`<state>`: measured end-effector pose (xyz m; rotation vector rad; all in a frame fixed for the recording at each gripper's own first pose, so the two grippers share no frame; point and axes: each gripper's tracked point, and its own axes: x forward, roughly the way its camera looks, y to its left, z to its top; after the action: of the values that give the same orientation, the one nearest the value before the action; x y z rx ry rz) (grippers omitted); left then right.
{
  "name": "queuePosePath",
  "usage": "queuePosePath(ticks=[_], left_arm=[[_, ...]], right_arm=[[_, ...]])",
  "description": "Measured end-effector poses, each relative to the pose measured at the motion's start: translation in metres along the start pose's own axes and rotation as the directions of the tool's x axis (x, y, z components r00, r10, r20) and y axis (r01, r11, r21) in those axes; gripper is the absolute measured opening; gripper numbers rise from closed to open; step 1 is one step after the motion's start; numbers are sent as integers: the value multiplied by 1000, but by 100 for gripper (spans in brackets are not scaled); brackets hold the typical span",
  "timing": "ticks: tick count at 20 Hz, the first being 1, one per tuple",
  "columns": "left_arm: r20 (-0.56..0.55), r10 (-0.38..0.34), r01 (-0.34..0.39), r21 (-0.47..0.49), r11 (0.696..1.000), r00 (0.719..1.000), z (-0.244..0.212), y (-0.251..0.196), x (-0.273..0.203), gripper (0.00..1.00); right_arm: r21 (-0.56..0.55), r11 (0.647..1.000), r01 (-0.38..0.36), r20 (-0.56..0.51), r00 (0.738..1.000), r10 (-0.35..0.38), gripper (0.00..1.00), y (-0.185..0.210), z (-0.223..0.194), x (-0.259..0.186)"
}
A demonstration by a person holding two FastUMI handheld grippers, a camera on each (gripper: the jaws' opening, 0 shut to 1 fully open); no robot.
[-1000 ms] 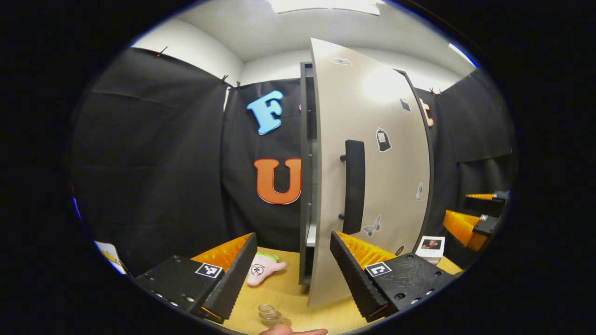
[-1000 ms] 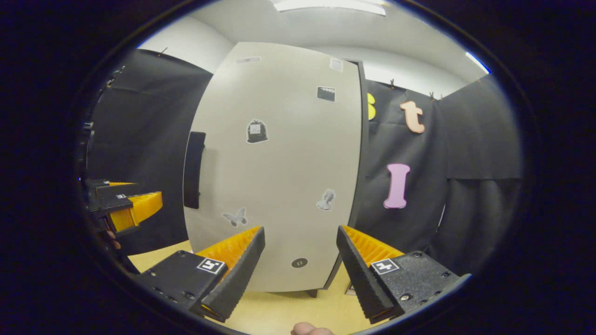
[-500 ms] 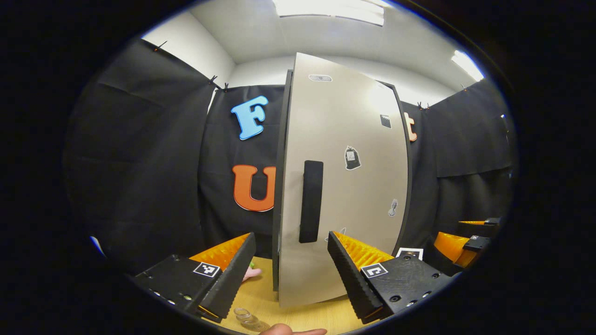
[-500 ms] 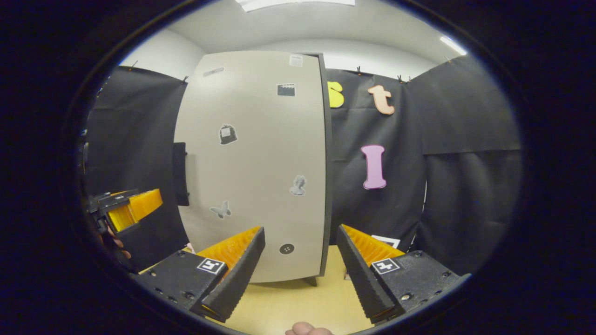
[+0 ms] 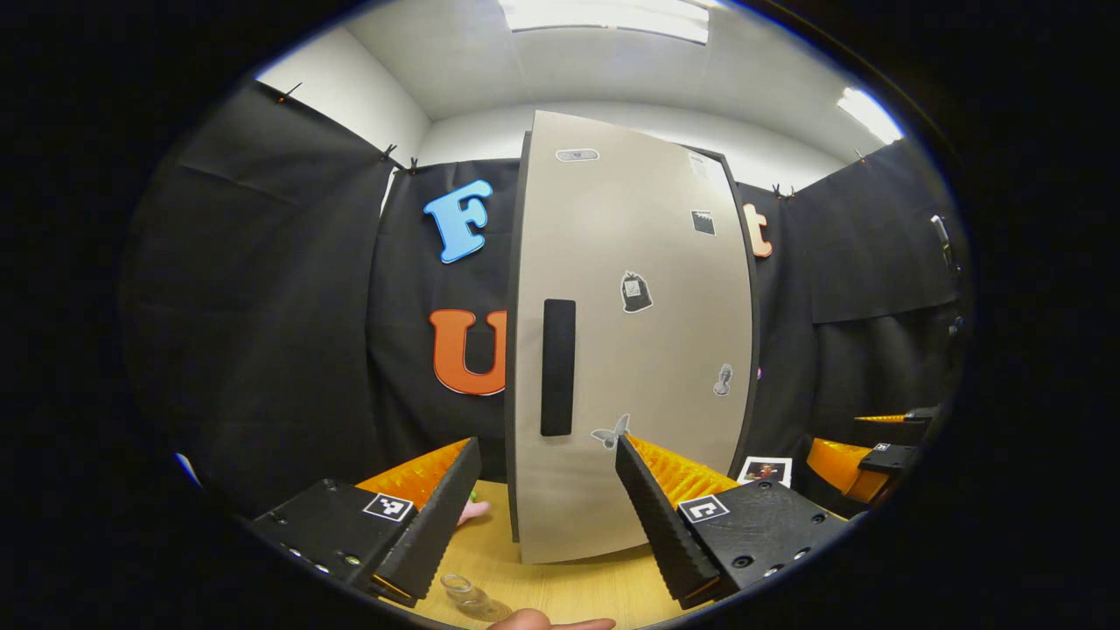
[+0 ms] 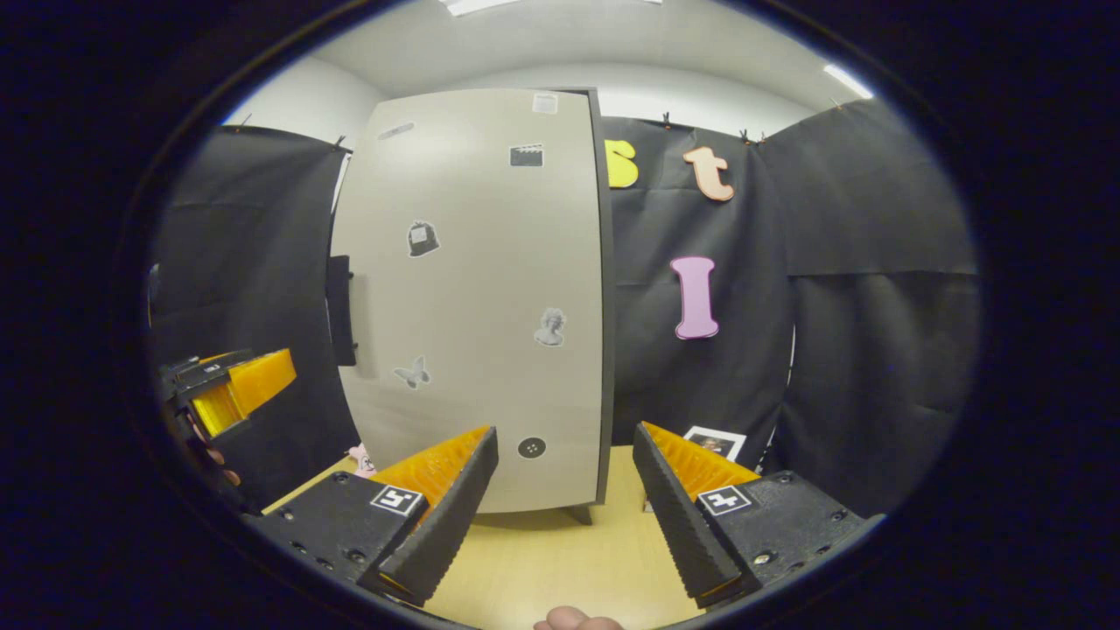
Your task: Open the cabinet door with the right hand, grasp the bottle in the cabinet with the left hand and place it on the coaster, then close the cabinet door with the right hand.
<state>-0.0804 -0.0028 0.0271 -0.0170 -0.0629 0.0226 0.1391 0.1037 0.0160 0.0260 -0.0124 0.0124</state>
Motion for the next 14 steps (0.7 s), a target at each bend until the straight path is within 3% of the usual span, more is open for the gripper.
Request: queuePosePath(ticks=[14], left_arm=[[-18,-18,18,-2,1000,1000,-5,-4,-1,94]], right_arm=[[-12,999,-33,-30,999,33,100,7,-10,-4]])
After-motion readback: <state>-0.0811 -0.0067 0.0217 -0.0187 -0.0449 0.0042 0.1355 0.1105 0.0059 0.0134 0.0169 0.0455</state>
